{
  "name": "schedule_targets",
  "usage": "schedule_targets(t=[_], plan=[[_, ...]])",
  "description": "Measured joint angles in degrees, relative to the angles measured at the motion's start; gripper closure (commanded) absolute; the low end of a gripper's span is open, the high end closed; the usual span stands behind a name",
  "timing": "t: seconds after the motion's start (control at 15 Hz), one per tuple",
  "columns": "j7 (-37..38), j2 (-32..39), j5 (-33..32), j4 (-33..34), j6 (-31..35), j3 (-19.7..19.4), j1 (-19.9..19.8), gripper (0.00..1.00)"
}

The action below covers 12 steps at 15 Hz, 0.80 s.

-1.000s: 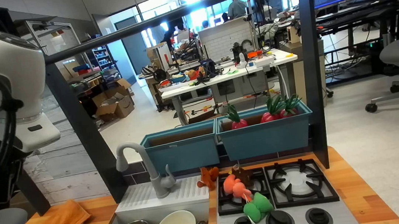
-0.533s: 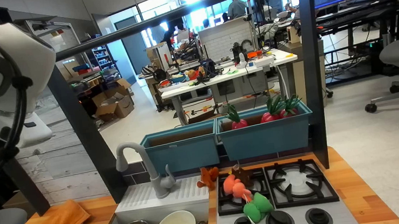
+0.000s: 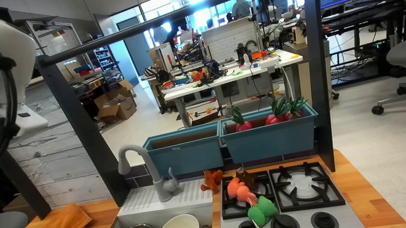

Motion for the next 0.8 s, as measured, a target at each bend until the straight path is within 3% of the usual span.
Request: schedule_targets(t=[0.2, 0.4, 0.73, 0.8], plan=[[2.5, -2.8, -6.1, 1.1, 0.0, -7.7, 11.8, 0.0], [5.0, -2.8, -15.3, 2.6, 0.0, -12.6, 19.5, 0.0], [6.5, 3.3, -34.3, 7.6, 3.6, -20.3, 25.5, 0.0], [6.6, 4.7, -34.8, 8.2, 4.3, -21.0, 25.7, 0.0]])
